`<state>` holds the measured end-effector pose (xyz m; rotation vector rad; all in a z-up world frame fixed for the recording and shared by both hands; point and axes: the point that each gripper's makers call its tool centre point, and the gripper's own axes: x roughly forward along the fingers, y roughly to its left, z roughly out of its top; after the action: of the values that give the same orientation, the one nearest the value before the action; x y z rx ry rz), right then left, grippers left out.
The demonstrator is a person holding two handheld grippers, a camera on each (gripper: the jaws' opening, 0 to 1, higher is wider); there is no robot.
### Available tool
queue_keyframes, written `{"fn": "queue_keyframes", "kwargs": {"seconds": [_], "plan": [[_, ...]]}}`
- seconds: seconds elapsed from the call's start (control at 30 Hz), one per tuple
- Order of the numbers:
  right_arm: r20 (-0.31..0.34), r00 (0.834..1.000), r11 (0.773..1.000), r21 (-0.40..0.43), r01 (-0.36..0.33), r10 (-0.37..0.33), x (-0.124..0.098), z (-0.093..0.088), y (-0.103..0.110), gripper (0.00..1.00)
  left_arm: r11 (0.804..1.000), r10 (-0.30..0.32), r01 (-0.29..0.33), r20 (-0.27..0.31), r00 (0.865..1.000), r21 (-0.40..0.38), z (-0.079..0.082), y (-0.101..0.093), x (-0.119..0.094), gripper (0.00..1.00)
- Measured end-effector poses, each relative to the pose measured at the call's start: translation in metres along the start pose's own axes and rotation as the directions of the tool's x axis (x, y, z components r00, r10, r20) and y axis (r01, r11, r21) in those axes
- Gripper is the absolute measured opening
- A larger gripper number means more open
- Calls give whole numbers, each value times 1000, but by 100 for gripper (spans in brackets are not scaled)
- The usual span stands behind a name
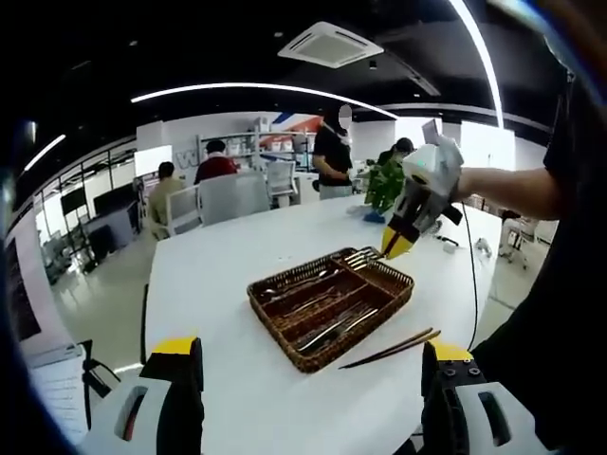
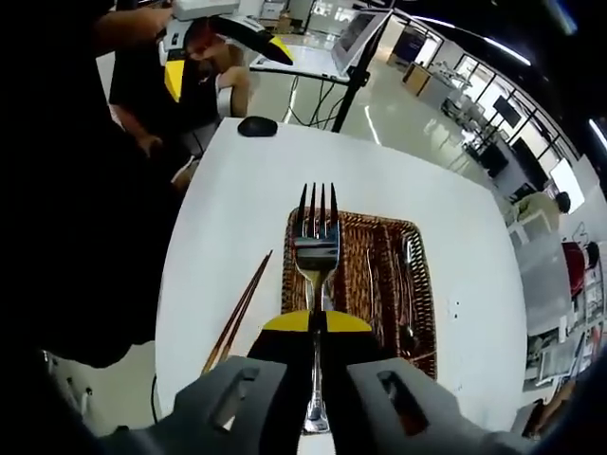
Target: Arrange the knives, forks, and spoons in their matching storage slots by inserting each utensil handle-first until every utensil is classified and aligned in the correct compartment
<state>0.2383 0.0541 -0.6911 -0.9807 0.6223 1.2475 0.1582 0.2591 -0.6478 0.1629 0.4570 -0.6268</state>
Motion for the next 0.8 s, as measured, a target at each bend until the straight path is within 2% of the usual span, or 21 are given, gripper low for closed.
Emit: {"fn": "queue_keyframes", "kwargs": {"seconds": [0.43,0.8], "plan": [[2,1000,999,-31,-11,11,12,14,-18,0,1000,-11,11,-7,1000,-9,-7,1,-3,100],[-13,1000,999,-43,-22,21,30,13,-41,0,1000,-8,8,2,1000,-20,-8,6,-2,100]]}}
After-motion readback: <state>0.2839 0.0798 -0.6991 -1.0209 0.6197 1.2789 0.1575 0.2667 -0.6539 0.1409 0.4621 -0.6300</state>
